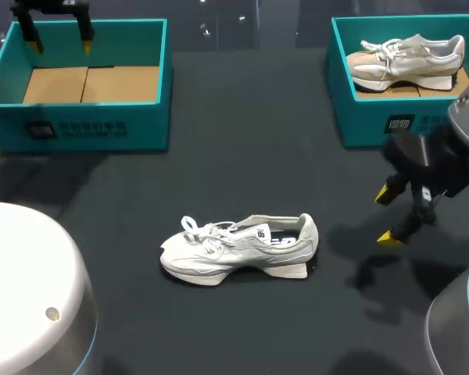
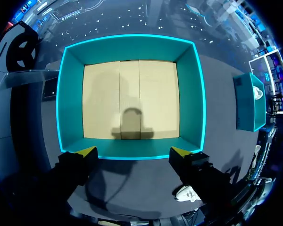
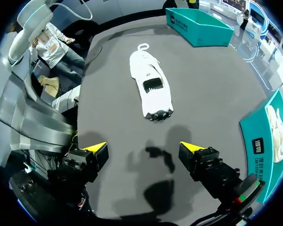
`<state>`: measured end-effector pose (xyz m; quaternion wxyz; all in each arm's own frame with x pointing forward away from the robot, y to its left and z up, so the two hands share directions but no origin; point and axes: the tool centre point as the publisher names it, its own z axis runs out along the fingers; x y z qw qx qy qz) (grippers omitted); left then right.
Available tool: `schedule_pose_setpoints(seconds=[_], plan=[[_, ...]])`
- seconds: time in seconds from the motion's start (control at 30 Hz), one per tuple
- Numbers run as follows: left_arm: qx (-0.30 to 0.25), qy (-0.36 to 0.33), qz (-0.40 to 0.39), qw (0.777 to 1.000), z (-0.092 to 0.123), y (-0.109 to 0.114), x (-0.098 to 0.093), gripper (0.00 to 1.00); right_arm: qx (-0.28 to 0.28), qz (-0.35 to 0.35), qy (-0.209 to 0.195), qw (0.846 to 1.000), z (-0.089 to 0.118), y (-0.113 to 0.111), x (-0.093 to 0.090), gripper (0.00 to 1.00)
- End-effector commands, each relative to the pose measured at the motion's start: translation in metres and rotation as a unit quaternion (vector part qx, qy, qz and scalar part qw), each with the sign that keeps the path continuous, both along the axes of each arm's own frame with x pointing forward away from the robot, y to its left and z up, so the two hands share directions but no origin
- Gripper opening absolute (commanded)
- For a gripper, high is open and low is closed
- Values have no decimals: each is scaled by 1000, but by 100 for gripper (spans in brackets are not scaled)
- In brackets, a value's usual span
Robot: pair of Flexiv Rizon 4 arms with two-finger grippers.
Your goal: Take the shoe out of the shoebox, open the shoe tongue, remove and reinsert the insole, then place the shoe into the shoebox
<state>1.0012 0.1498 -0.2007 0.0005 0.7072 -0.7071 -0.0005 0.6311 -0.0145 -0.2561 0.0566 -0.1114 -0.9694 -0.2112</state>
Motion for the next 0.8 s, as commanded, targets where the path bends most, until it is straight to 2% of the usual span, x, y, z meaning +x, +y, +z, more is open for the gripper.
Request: schedule_pose_setpoints(seconds=[0.03,0.2,0.53,0.8], plan=[[0,0,0,1000,0,0,0,100,207,4,-99,973,-8,-10,-13,100],[0,0,0,1000,0,0,0,100,236,-3,-113,965,-20,-15,-8,100],[0,0,0,1000,0,0,0,100,292,-23,-115,949,-39,-22,-3,100],[0,0,0,1000,0,0,0,100,298,-28,-127,946,-51,-22,1,100]])
